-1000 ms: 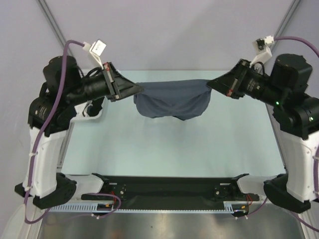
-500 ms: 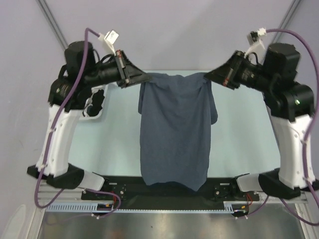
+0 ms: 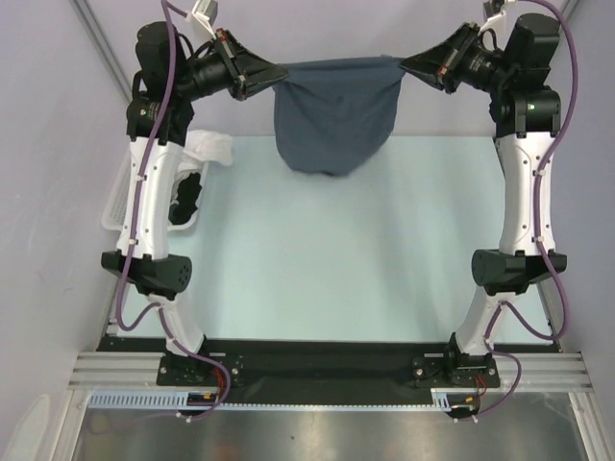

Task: Fold and stack the tank tops
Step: Fold the tank top

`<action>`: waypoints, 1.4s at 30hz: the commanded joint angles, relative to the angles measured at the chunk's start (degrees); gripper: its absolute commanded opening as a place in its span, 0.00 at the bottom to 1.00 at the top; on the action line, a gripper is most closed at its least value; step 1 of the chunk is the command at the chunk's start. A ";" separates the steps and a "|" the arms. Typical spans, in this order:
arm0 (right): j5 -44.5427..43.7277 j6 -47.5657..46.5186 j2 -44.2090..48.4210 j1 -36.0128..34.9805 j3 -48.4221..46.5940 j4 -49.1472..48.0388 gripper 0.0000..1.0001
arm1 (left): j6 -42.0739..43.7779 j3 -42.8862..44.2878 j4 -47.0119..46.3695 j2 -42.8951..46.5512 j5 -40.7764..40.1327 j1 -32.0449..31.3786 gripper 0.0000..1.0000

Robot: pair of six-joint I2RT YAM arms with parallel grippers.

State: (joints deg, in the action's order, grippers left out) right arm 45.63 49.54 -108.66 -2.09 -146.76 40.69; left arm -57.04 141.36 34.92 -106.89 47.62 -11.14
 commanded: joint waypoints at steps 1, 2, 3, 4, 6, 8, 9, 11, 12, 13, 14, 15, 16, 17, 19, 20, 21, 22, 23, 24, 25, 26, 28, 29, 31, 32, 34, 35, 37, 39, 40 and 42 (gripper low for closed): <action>5.17 0.40 2.75 1.12 4.61 -7.65 0.00 | -1.78 0.07 -7.76 0.54 2.75 0.50 0.00; 5.09 -1.01 3.45 1.12 7.95 -7.03 0.00 | 0.93 -2.38 -7.41 1.07 2.57 0.33 0.00; 5.00 -2.94 4.67 0.86 12.16 -7.98 0.00 | 2.01 -9.54 -8.71 1.77 2.48 -0.02 0.00; 5.09 -3.22 8.43 0.86 24.73 -9.99 0.00 | 2.89 -13.96 -9.86 4.30 2.48 -1.16 0.00; 4.04 -3.39 12.58 0.94 37.70 -17.20 0.00 | 6.40 -28.32 -12.49 7.38 0.91 -2.92 0.00; 2.90 -5.06 17.50 1.03 53.01 -20.19 0.00 | 9.56 -43.61 -14.25 11.34 -1.63 -6.08 0.00; 3.15 -5.33 19.26 0.77 57.94 -21.51 0.00 | 9.66 -49.37 -15.92 12.57 -1.91 -7.05 0.00; 2.98 -7.34 24.09 0.07 70.87 -22.93 0.00 | 9.31 -60.53 -19.17 17.14 -2.26 -9.60 0.01; 1.24 -8.57 25.68 -0.46 73.95 -22.06 0.00 | 9.57 -70.42 -21.01 18.90 -4.44 -10.39 0.00; 0.35 -10.06 27.09 -1.68 77.38 -20.92 0.00 | 10.01 -74.87 -21.12 21.44 -6.20 -11.62 0.00; -1.14 -12.16 30.23 -2.30 82.55 -18.82 0.00 | 10.62 -79.00 -20.86 26.25 -8.39 -12.15 0.00; -1.76 -12.79 31.57 -3.00 85.56 -18.11 0.00 | 10.80 -86.01 -20.77 29.25 -11.98 -12.68 0.00; -2.29 -13.15 33.15 -4.66 88.02 -17.58 0.00 | 10.89 -88.95 -20.51 31.98 -14.19 -14.07 0.00; -3.86 -14.11 34.64 -5.46 92.48 -16.09 0.00 | 11.15 -91.33 -18.68 34.44 -16.13 -14.87 0.00; -5.98 -14.82 39.56 -7.13 95.94 -13.89 0.00 | 10.98 -96.52 -16.73 41.48 -21.74 -17.76 0.00; -7.73 -15.00 41.32 -8.36 97.96 -12.49 0.00 | 10.46 -97.93 -14.98 43.76 -23.34 -19.08 0.00; -8.62 -15.17 44.90 -8.81 100.59 -11.26 0.00 | 10.11 -100.55 -14.18 47.01 -24.92 -20.32 0.00; -9.76 -15.09 46.59 -9.25 102.09 -10.03 0.00 | 9.58 -101.97 -13.48 48.86 -27.55 -23.11 0.00; -11.59 -15.00 48.35 -10.47 103.24 -8.01 0.00 | 8.18 -104.94 -13.30 50.19 -28.71 -24.62 0.00; -12.40 -14.74 49.85 -11.00 105.25 -6.69 0.00 | 7.47 -106.71 -13.47 51.42 -29.76 -25.94 0.00; -13.27 -14.21 52.82 -11.88 106.40 -5.63 0.00 | 6.68 -108.21 -13.73 53.78 -30.47 -28.56 0.00; -14.07 -13.68 54.16 -12.76 107.63 -4.57 0.00 | 5.63 -109.97 -14.34 54.59 -32.74 -29.98 0.01; -15.56 -11.32 57.40 -16.27 110.88 -3.16 0.00 | 4.57 -114.63 -14.44 56.35 -34.42 -33.32 0.03; -17.39 -10.52 58.20 -17.59 112.03 -2.11 0.00 | 3.43 -116.12 -15.13 56.79 -35.13 -34.38 0.04; -19.78 -7.98 60.22 -21.28 114.92 -0.36 0.08 | 1.42 -119.99 -15.49 57.49 -36.71 -37.80 0.09; -21.70 -7.27 61.10 -22.51 115.64 0.09 0.18 | 0.70 -120.87 -15.49 57.67 -37.85 -38.86 0.14; -24.17 -5.52 62.77 -24.71 116.26 2.63 0.41 | -0.53 -122.11 -14.53 58.20 -39.69 -42.45 0.35; -26.70 -5.16 64.70 -24.98 116.00 3.60 0.48 | -2.01 -121.76 -11.22 59.16 -41.79 -43.96 0.45; -28.83 -4.98 66.55 -25.25 115.04 5.45 0.61 | -3.60 -120.53 -7.77 60.48 -47.33 -48.25 0.66; -32.61 -4.98 68.32 -25.25 113.19 8.17 0.69 | -5.27 -120.18 -4.69 63.37 -51.03 -50.47 0.75; -33.40 -5.07 68.49 -25.33 112.84 8.53 0.70 | -6.32 -120.35 -4.25 64.26 -51.48 -51.87 0.80; -34.72 -5.68 67.10 -25.33 112.31 8.01 0.70 | -7.03 -121.23 -3.10 67.33 -52.01 -52.58 0.94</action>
State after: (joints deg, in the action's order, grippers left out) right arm 16.78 43.38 -41.08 -27.07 -31.57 46.87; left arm -60.36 19.20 28.69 -42.87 1.54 -62.19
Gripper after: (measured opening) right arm 0.698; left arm 0.902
